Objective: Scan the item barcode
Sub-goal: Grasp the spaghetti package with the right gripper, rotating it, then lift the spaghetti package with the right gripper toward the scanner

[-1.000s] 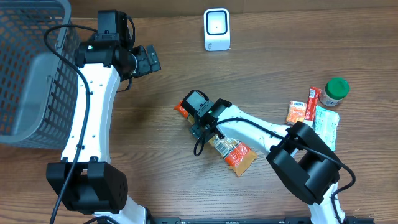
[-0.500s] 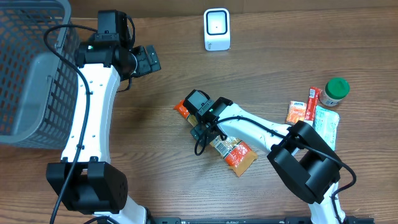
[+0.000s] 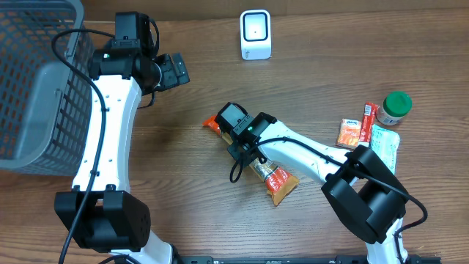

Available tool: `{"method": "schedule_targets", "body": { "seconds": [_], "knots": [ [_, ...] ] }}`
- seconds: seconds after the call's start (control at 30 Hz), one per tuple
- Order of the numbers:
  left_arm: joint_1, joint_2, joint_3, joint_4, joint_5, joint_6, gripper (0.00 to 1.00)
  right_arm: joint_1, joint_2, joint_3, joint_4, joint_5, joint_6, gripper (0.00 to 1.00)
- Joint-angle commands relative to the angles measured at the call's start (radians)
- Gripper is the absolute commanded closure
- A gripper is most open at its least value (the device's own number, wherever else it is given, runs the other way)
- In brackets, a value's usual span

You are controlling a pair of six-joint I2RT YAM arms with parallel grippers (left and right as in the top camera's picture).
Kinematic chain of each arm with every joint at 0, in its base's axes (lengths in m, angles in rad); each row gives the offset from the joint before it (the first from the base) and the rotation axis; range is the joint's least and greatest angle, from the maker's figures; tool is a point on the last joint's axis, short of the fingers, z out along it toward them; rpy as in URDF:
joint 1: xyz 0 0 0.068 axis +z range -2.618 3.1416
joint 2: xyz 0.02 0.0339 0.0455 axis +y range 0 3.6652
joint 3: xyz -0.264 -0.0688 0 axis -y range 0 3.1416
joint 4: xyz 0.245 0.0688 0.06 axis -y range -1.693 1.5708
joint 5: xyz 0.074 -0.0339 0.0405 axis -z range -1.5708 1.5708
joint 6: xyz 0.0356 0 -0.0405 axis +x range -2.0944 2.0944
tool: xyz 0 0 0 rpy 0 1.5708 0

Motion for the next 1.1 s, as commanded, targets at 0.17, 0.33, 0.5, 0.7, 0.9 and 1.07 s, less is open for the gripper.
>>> {"method": "schedule_targets", "body": {
  "seconds": [0.17, 0.33, 0.5, 0.7, 0.9, 1.07],
  "knots": [
    [-0.002, 0.008, 0.003, 0.002, -0.008, 0.011, 0.01, -0.001, -0.021, 0.104, -0.113, 0.015, -0.001, 0.96],
    [-0.002, 0.008, 0.003, 0.002, -0.009, 0.011, 0.0, -0.001, -0.148, 0.107, -0.149, 0.067, -0.001, 0.96],
    [-0.002, 0.008, 0.004, 0.002, -0.008, 0.011, 0.01, -0.002, -0.271, 0.107, -0.171, 0.112, -0.001, 0.96],
    [-0.002, 0.008, 0.004, 0.002, -0.008, 0.011, 0.0, -0.002, -0.337, 0.107, -0.164, 0.168, 0.0, 0.96],
    [-0.002, 0.008, 0.003, 0.002, -0.009, 0.012, 0.01, -0.009, -0.338, 0.117, -0.145, 0.249, 0.0, 0.97],
    [-0.002, 0.008, 0.004, 0.002, -0.009, 0.011, 0.01, -0.098, -0.336, 0.211, -0.201, 0.135, -0.001, 0.97]
  ]
}}
